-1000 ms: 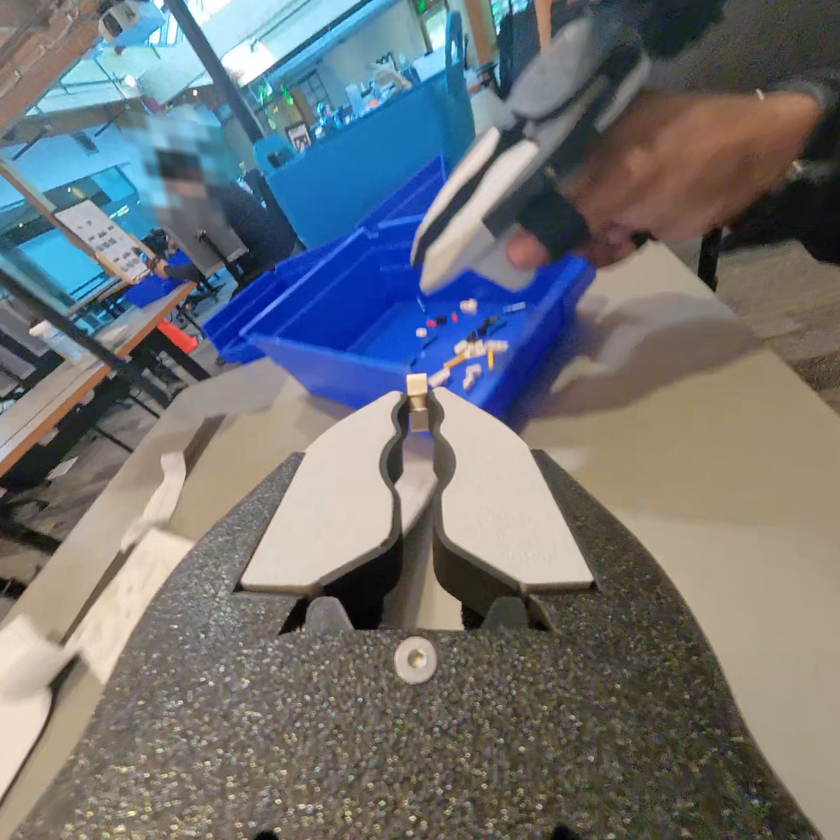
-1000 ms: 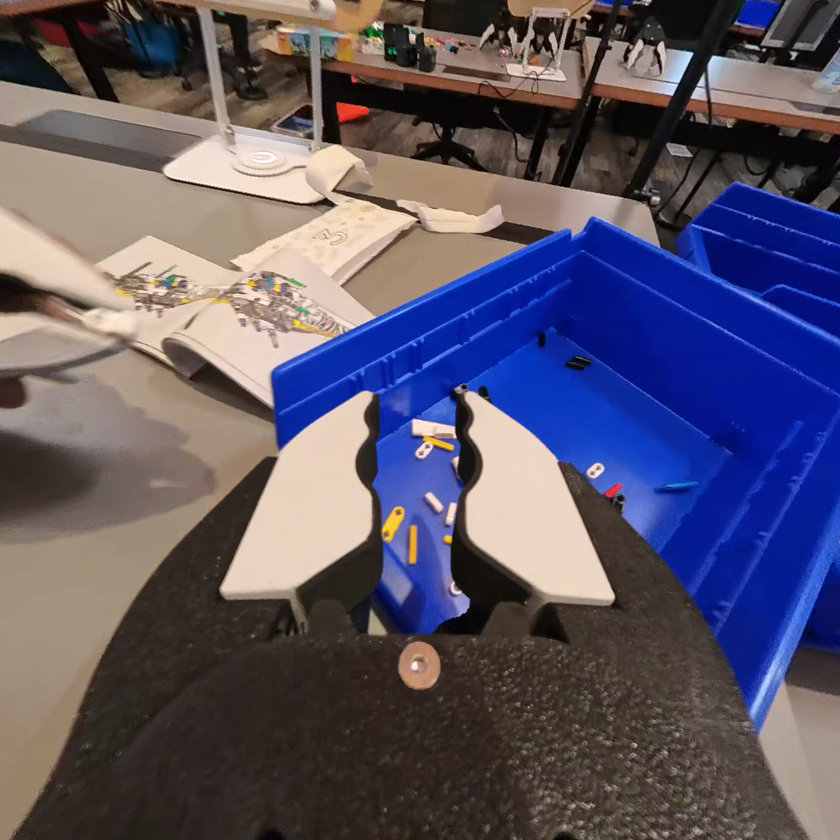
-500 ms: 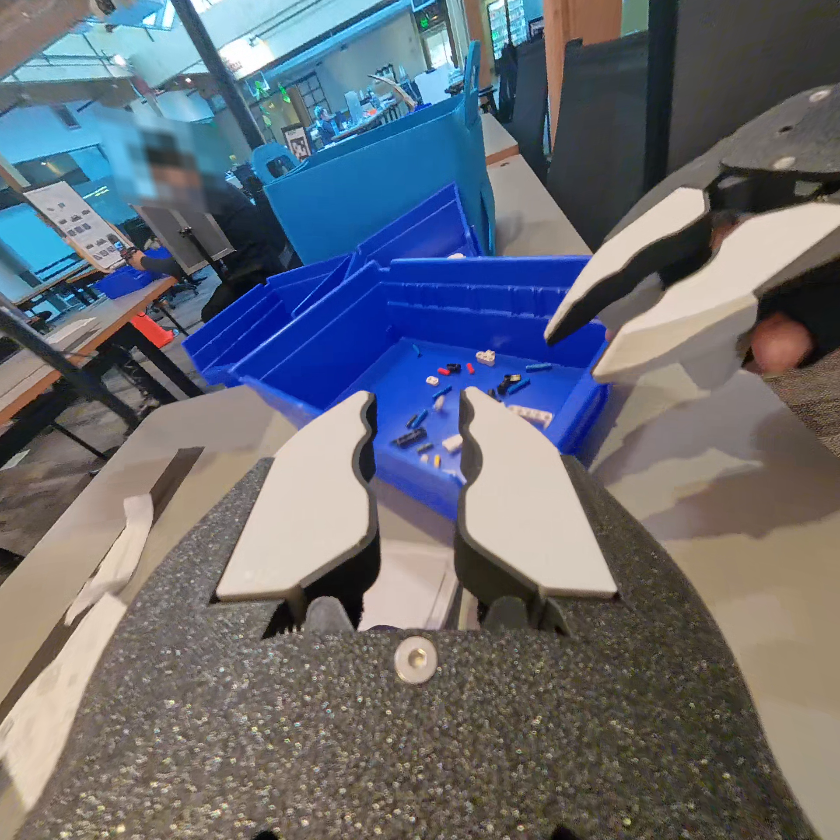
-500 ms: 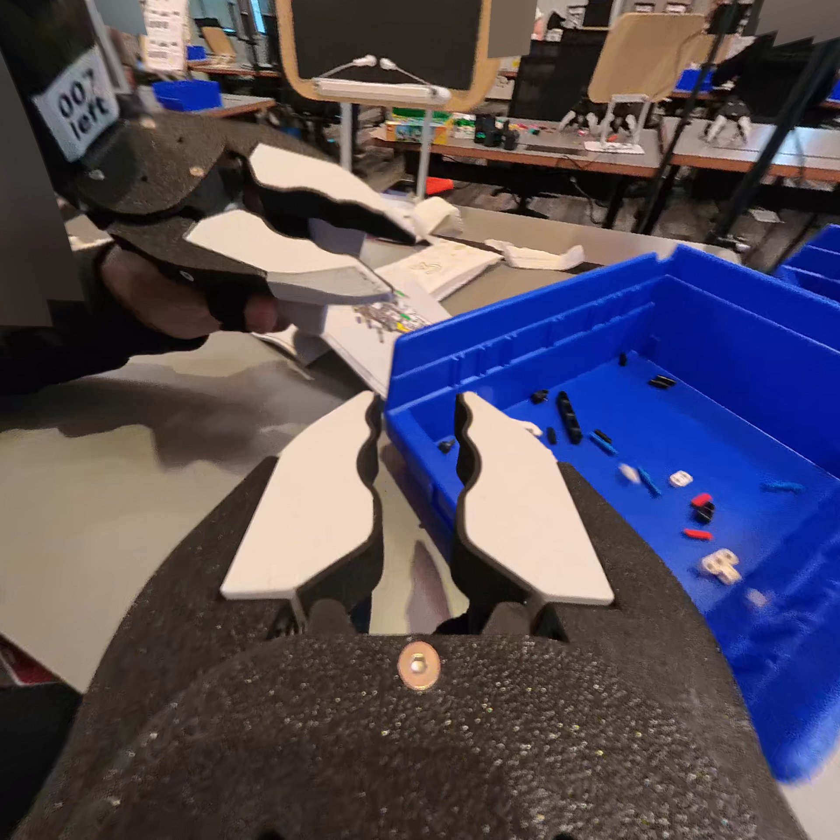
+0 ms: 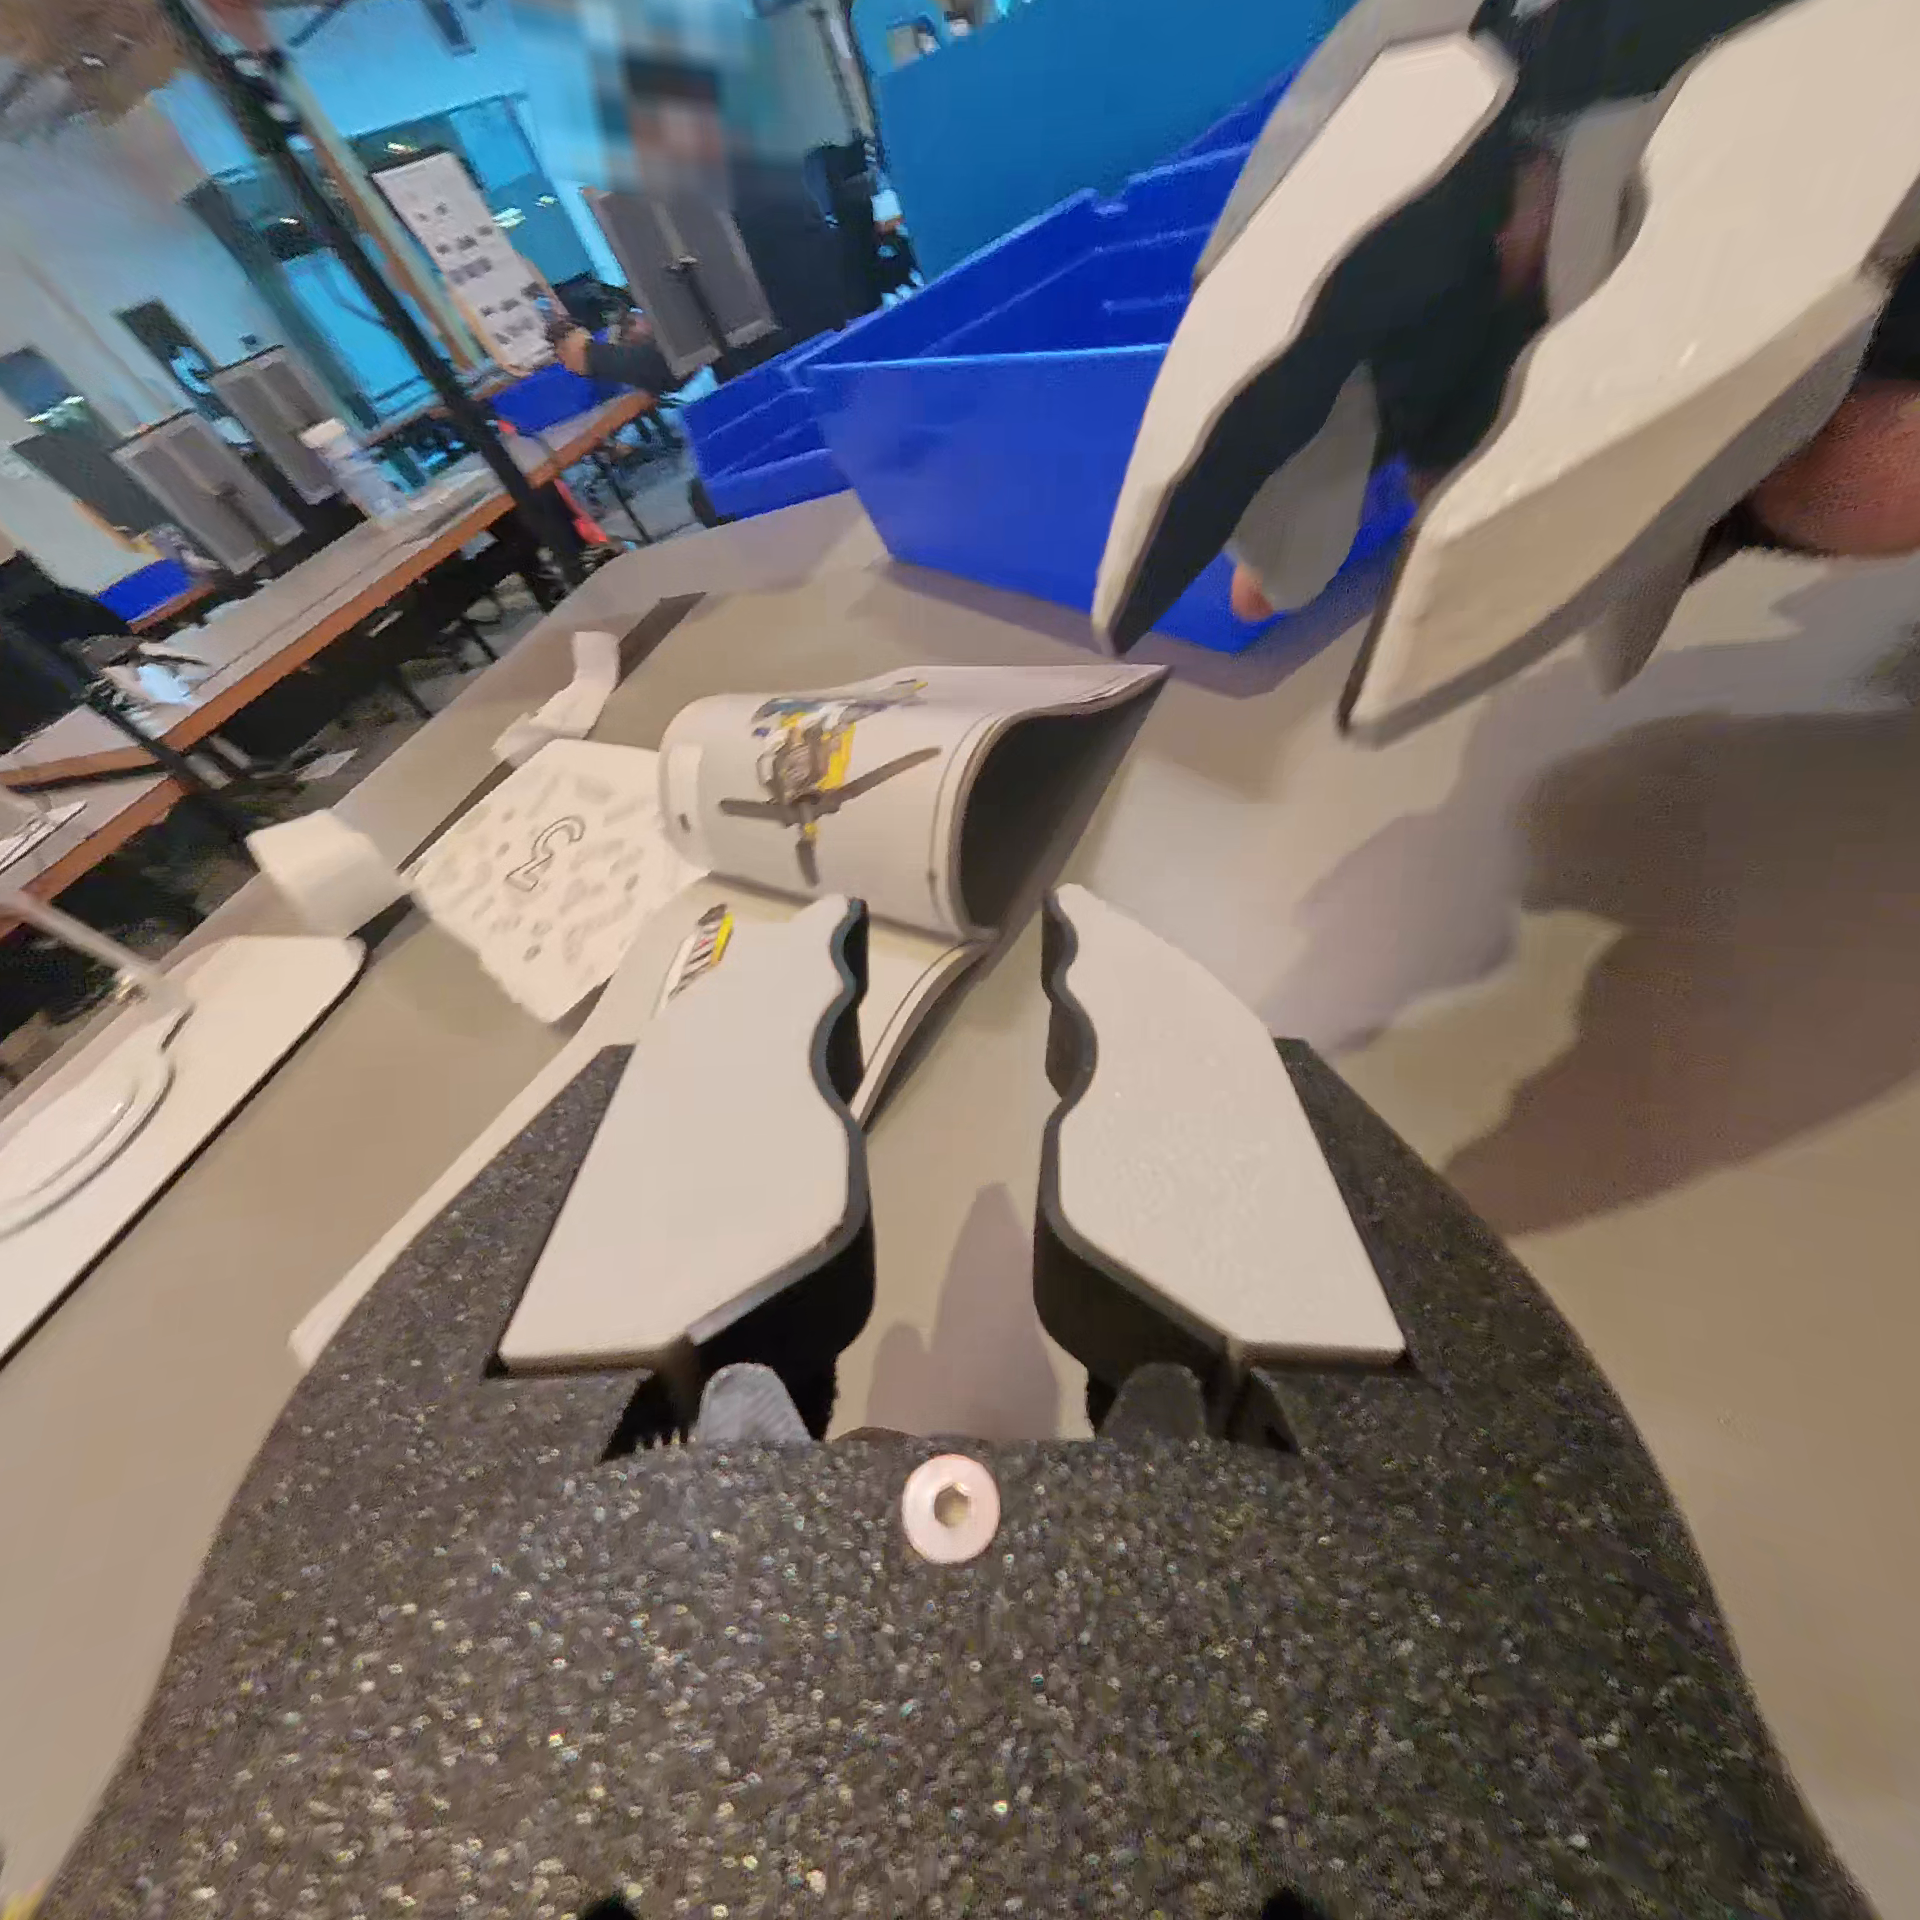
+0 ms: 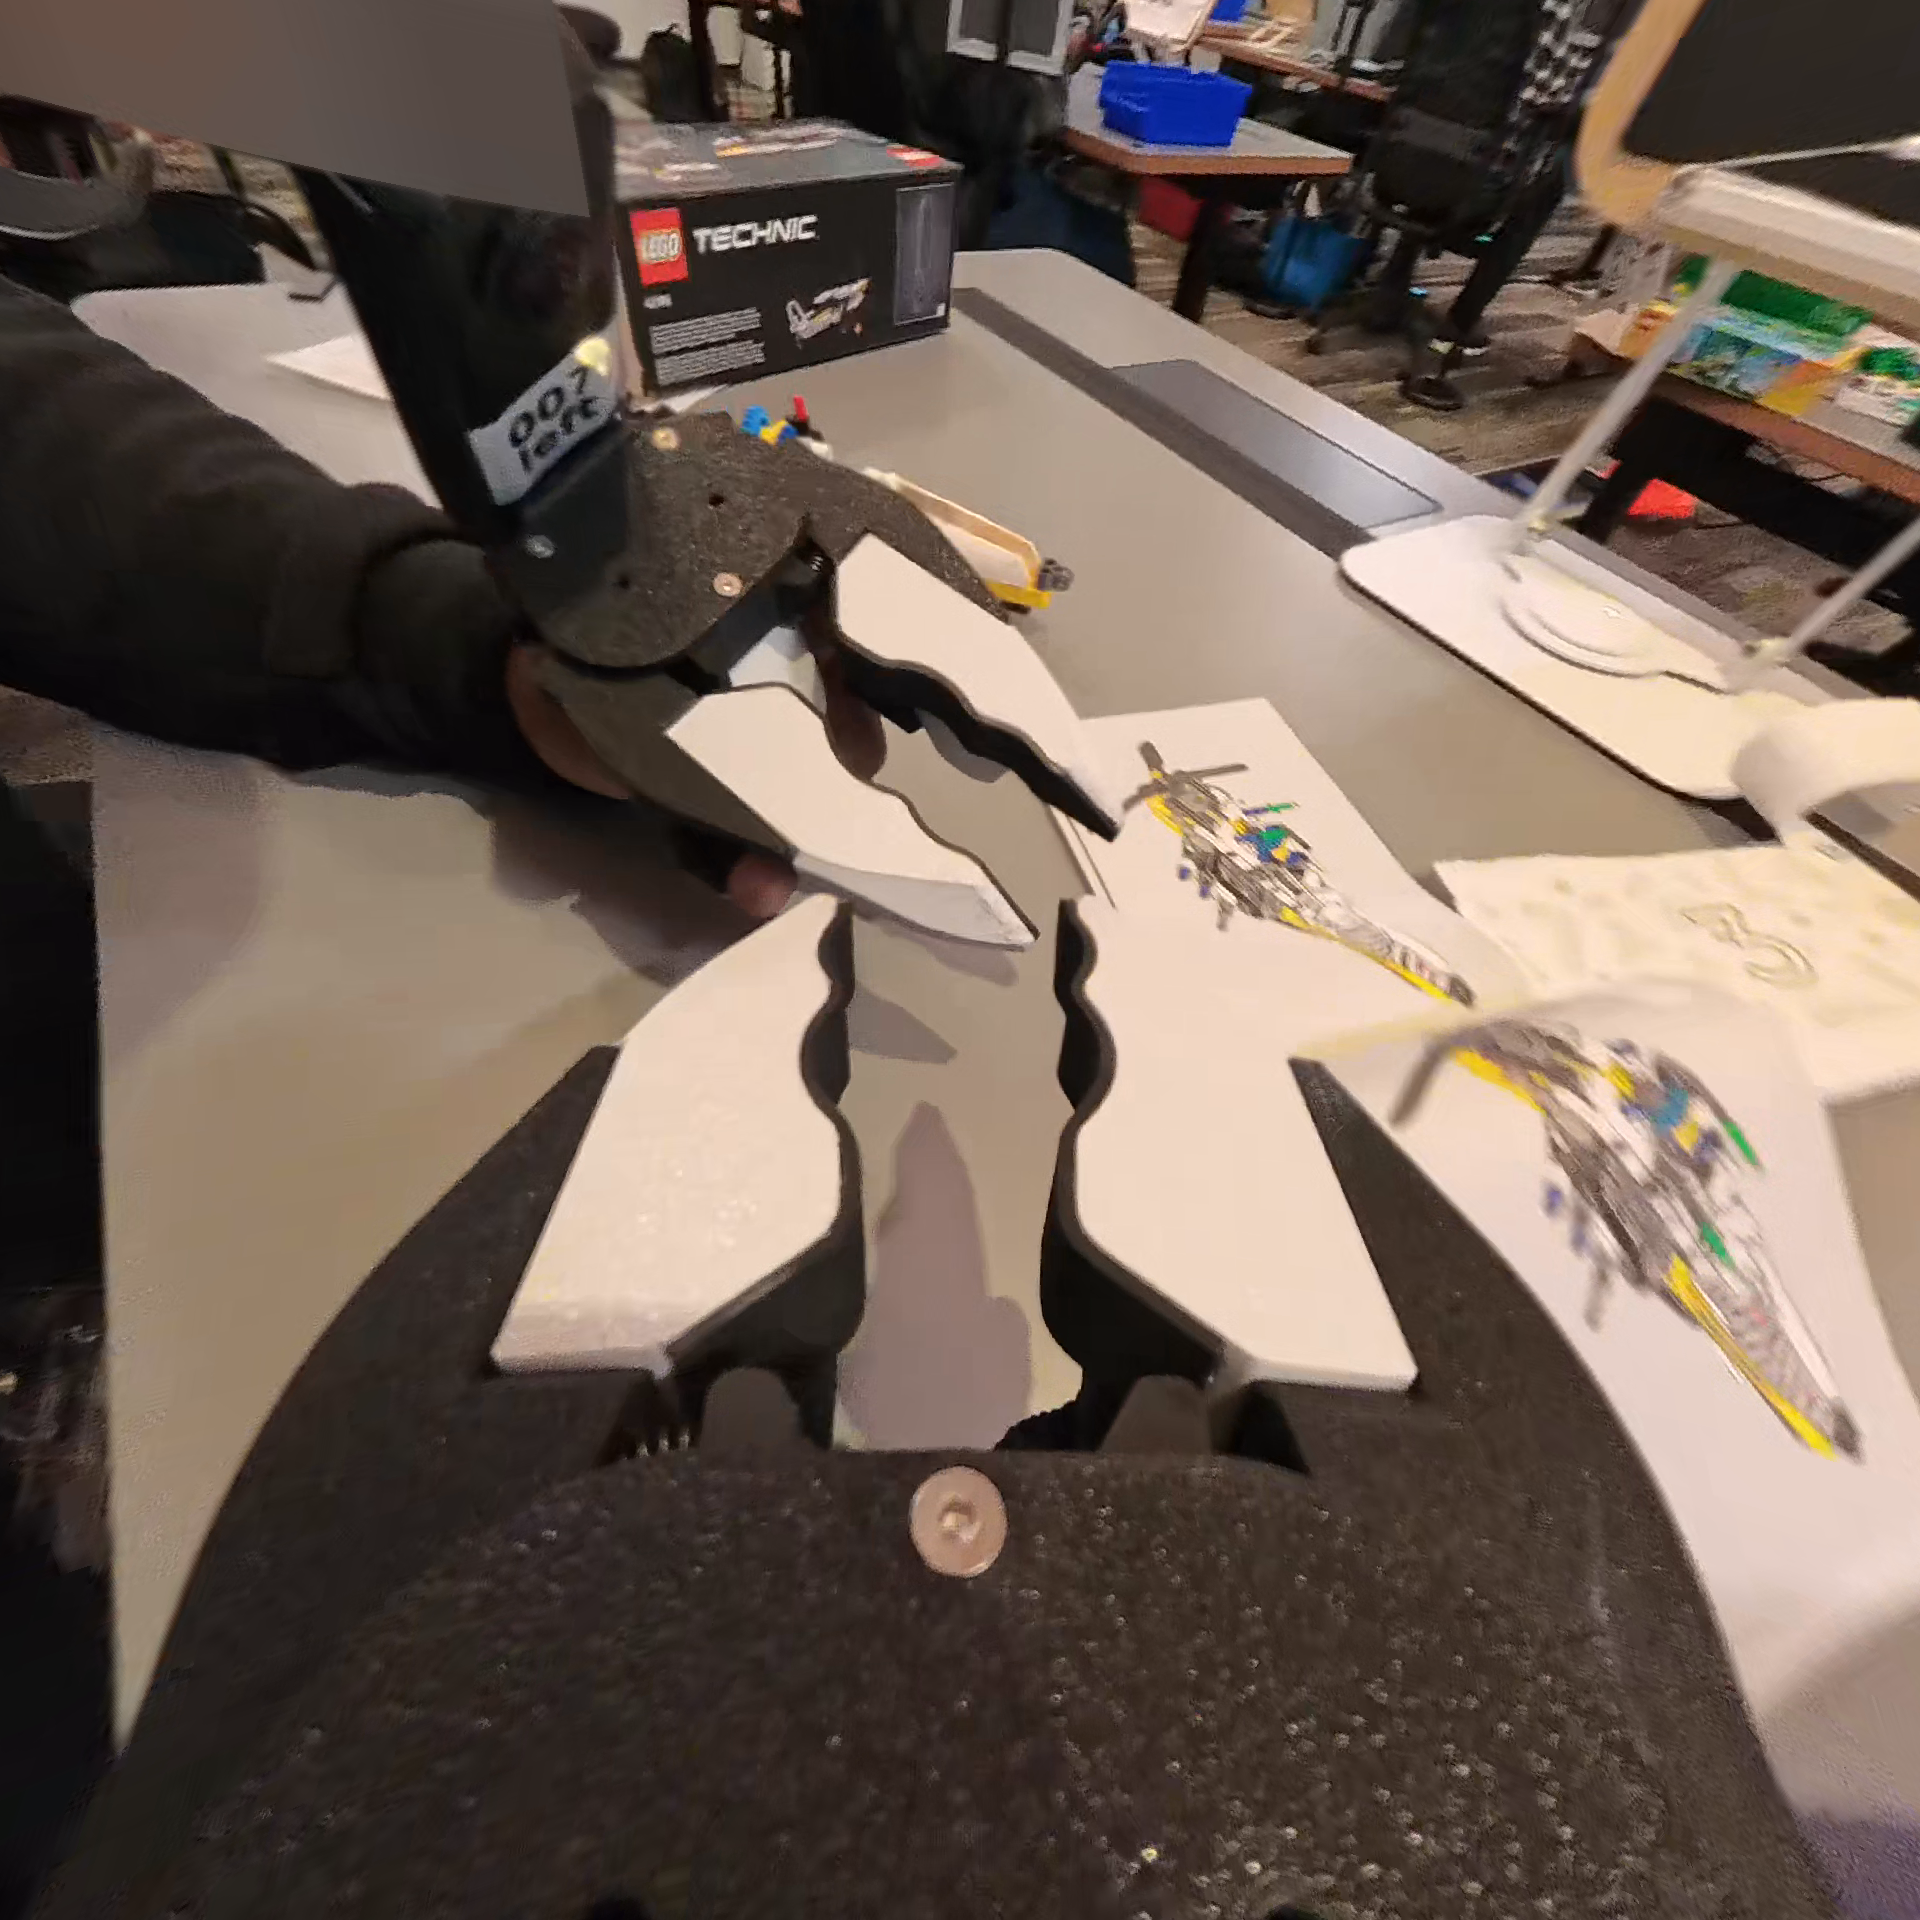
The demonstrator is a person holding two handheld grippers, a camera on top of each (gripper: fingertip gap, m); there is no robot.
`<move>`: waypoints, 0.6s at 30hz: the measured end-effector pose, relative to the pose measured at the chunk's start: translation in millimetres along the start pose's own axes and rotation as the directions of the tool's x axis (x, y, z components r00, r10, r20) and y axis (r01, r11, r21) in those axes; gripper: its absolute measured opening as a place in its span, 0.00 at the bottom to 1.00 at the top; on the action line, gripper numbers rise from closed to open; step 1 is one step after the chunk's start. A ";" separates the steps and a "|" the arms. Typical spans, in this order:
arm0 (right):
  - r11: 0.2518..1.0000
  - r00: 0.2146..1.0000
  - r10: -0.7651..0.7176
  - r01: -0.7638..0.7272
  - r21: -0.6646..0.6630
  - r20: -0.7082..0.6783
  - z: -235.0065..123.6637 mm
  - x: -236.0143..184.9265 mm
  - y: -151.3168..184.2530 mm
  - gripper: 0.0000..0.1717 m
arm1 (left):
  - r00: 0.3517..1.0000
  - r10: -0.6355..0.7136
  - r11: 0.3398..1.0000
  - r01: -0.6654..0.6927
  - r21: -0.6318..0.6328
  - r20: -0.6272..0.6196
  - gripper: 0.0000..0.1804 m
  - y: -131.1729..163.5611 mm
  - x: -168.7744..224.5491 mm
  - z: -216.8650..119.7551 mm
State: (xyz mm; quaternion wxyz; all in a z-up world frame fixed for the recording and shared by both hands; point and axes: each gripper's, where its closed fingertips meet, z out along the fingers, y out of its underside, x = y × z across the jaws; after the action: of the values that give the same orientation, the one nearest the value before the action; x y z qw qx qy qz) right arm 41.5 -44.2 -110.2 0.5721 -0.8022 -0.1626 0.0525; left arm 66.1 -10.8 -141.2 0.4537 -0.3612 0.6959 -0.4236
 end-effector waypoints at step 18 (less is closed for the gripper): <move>0.974 0.995 -0.099 0.103 -0.203 0.029 105.1 47.7 -10.6 0.31 | 0.926 -0.258 0.965 0.258 0.037 0.277 0.11 31.3 -77.9 -61.7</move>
State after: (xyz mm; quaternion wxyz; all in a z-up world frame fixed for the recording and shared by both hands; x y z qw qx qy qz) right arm 55.9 68.9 -131.2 0.4870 -0.8469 -0.2131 0.0142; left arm 30.0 86.3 -130.4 0.4875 -0.5057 0.5714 -0.4243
